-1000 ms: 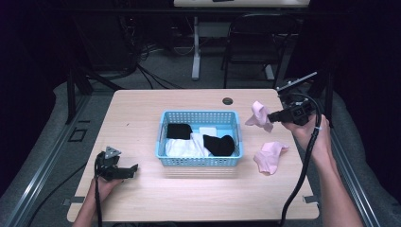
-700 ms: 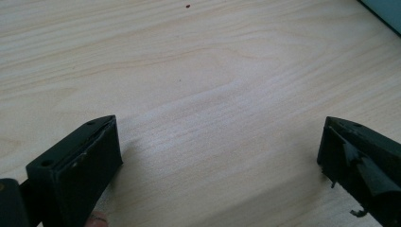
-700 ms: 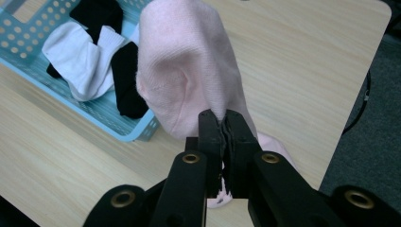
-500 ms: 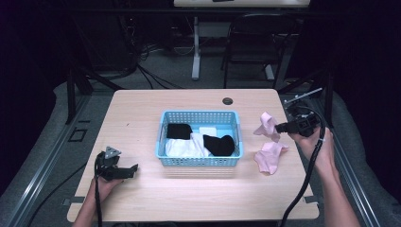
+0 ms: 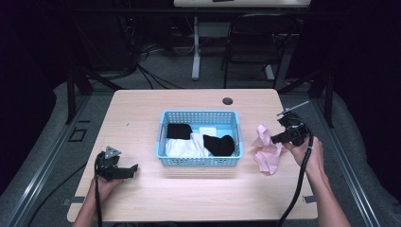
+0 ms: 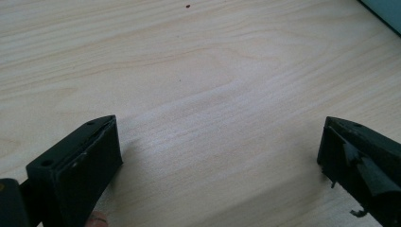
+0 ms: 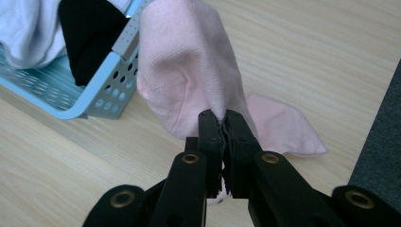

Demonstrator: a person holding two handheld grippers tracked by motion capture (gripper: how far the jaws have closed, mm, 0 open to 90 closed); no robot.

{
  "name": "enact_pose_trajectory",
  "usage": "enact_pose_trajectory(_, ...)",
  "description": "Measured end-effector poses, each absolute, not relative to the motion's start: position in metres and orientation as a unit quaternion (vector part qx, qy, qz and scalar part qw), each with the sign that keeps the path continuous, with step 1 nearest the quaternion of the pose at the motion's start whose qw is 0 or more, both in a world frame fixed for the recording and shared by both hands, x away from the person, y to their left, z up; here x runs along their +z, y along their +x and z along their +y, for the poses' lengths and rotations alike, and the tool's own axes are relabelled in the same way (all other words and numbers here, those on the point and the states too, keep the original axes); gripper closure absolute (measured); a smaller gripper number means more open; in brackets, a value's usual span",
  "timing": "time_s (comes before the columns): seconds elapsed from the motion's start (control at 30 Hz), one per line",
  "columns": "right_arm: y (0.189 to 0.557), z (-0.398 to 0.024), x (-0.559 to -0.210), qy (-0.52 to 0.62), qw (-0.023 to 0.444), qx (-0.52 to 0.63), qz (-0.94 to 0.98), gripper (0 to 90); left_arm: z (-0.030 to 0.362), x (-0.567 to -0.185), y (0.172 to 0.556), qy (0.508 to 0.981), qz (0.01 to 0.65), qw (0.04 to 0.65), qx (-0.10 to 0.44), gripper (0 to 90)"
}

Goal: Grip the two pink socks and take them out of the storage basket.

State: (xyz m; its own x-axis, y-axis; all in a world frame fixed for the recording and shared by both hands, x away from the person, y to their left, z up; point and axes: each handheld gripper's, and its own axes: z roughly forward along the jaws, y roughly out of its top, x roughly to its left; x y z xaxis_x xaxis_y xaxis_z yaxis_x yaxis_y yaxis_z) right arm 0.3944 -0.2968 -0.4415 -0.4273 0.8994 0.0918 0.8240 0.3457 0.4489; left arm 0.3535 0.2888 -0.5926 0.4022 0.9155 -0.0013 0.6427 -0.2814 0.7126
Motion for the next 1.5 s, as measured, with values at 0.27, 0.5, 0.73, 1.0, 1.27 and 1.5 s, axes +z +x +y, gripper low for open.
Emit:
enact_pose_trajectory(0.27,0.4,-0.292,-0.466,0.535,0.067,0.208,0.816,87.1,0.289,-0.593,0.353,0.772,0.505,0.324,0.211,0.4)
enact_pose_trajectory(0.5,0.406,-0.287,-0.491,0.537,0.058,0.17,0.825,86.8,0.289,-0.593,0.353,0.772,0.504,0.324,0.21,0.4)
enact_pose_trajectory(0.73,0.411,-0.288,-0.511,0.546,0.056,0.155,0.822,81.9,0.289,-0.593,0.354,0.772,0.504,0.324,0.211,0.4)
enact_pose_trajectory(1.0,0.408,-0.3,-0.506,0.554,0.055,0.172,0.813,40.0,0.289,-0.593,0.354,0.772,0.504,0.324,0.211,0.4)
enact_pose_trajectory(1.27,0.389,-0.304,-0.474,0.537,0.066,0.209,0.815,8.7,0.289,-0.593,0.354,0.772,0.504,0.324,0.211,0.4)
enact_pose_trajectory(1.5,0.364,-0.31,-0.471,0.529,0.081,0.202,0.82,0.0,0.289,-0.593,0.354,0.771,0.505,0.325,0.211,0.4)
